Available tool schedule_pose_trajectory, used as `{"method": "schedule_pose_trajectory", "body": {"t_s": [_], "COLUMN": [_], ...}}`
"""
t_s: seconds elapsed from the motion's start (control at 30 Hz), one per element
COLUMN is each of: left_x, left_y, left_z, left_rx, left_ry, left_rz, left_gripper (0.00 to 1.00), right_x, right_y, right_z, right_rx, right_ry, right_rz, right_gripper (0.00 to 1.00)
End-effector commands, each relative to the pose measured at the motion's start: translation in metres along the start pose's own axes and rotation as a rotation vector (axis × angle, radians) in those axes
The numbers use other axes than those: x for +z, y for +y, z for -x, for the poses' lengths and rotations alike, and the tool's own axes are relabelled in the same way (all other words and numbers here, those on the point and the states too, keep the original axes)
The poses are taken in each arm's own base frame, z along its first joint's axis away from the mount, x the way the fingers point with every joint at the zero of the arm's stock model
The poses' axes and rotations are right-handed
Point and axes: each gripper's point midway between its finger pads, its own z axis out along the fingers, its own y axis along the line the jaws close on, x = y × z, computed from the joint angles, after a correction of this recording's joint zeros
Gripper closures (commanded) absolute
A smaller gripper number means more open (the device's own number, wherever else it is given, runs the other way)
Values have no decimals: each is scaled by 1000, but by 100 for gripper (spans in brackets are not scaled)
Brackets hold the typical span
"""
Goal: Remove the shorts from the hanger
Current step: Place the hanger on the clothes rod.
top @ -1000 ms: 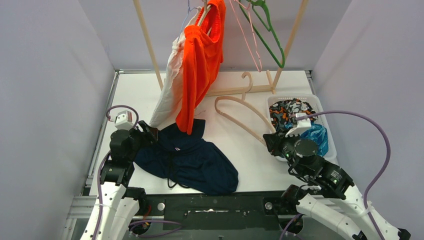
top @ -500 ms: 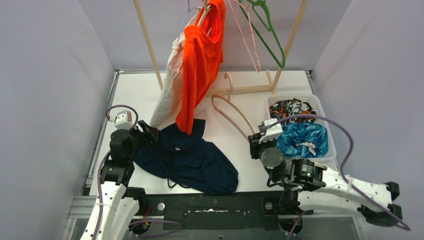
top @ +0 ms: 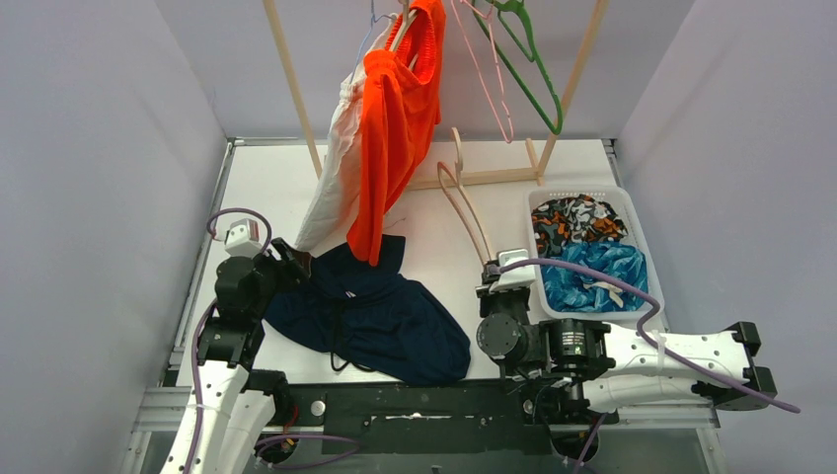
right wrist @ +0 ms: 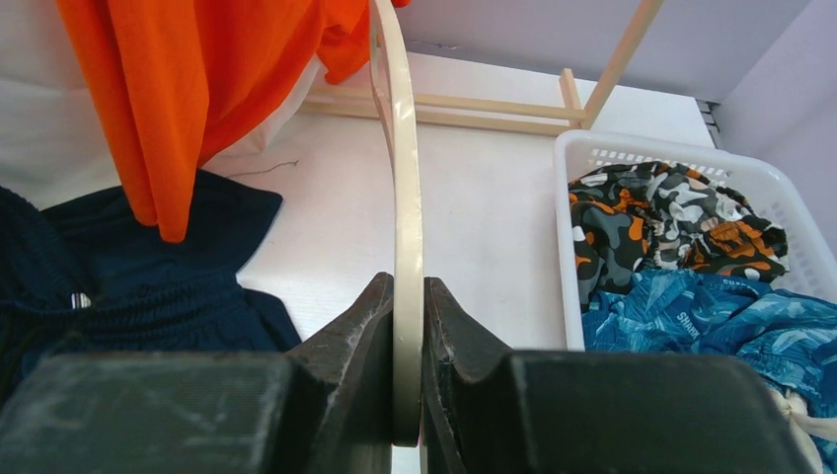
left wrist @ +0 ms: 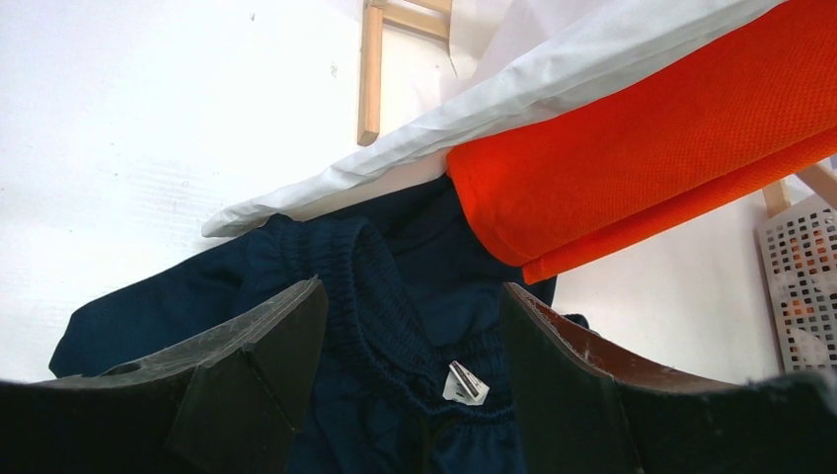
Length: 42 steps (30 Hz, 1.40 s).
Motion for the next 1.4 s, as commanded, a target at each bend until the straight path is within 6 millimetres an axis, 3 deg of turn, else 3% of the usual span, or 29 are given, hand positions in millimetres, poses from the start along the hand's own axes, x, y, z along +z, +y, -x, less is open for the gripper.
{"method": "schedule_pose_trajectory", "body": {"t_s": [0.0,0.27,0.5,0.8,1.07,1.37], "left_x": [-5,-5,-5,-4,-4,-3], "left_y": [-17,-20,-19,-20,-18,-17], "left_z": [25,25,25,24,24,23], "left_rx": [0,0,-2,-2,-3,-3], "left_ry": [-71,-72,-71,-69,-71,-65], "left_rz": [-65,-78,-76,-78,-71,-68], "left_gripper": [36,36,36,36,36,36], "right_x": [-1,8,26,66,100,134], "right_y": [-12,-32,-27,-38,-36,-51], "right_z": [40,97,131,182,214,239], "right_rx": [146,266,191,140,72,74], "right_ry": [-86,-200,-228,-265,-251,-254], "right_rz": [-102,12,7,-8,20,6], "right_gripper": [100,100,100,100,100,100]}}
